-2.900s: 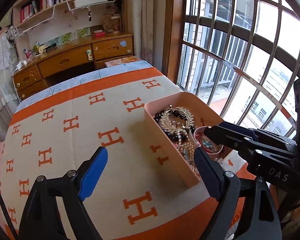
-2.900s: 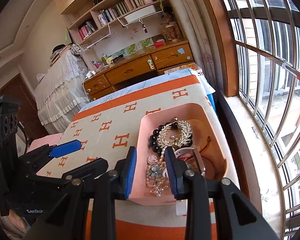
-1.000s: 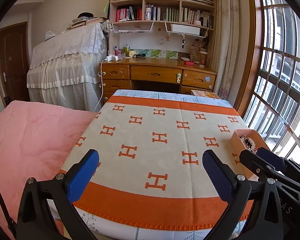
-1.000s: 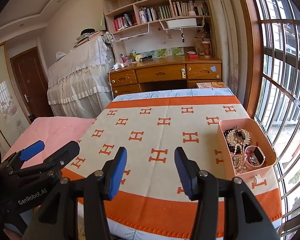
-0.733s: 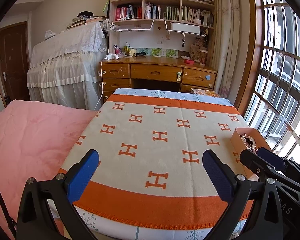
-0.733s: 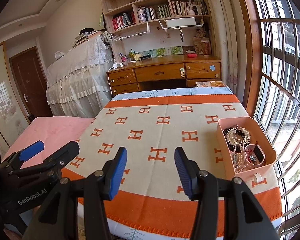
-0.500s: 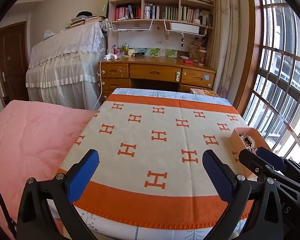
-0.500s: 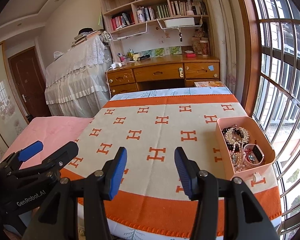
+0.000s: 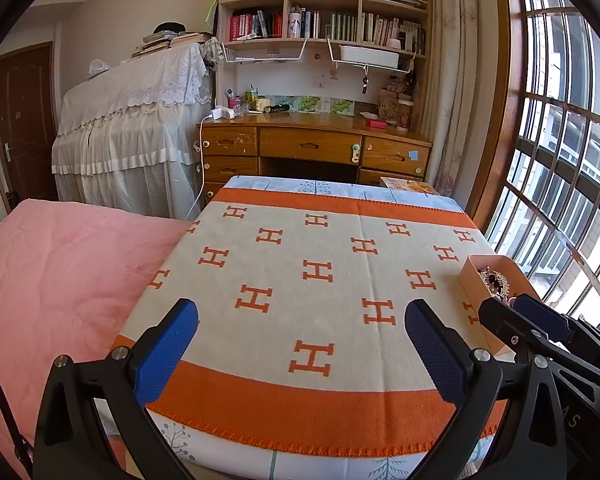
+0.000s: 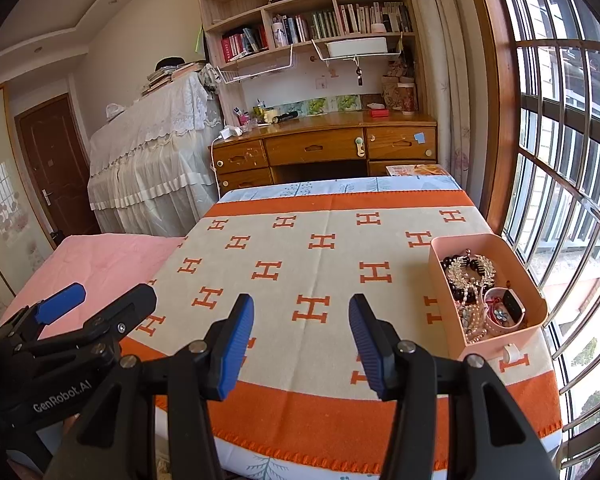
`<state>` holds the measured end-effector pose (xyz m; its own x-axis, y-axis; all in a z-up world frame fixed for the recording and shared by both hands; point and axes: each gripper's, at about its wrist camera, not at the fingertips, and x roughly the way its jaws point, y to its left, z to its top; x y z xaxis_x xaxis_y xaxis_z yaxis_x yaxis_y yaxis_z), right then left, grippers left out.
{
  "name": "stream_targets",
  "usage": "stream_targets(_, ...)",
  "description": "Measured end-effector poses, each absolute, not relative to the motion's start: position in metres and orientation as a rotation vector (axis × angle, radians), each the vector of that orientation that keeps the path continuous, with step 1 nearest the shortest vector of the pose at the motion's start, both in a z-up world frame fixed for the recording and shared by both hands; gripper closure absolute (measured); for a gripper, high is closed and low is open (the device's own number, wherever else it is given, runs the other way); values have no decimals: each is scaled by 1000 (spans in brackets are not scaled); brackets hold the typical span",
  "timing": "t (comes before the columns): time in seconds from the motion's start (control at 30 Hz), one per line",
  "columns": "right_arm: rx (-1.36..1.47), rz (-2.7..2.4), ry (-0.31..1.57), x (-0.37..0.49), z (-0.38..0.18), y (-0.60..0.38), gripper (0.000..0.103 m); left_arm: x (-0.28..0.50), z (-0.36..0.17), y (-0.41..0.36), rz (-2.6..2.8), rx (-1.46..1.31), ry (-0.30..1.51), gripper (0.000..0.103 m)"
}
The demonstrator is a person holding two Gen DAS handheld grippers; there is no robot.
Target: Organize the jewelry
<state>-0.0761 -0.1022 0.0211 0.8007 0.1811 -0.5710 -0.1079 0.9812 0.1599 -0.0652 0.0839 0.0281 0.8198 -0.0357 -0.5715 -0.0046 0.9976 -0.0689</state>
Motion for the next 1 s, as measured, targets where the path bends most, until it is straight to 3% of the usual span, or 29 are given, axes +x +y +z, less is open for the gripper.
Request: stream_targets(1.0,121,152,649,-77,12,-114,53,-66,15,85,-23,-76,632,1)
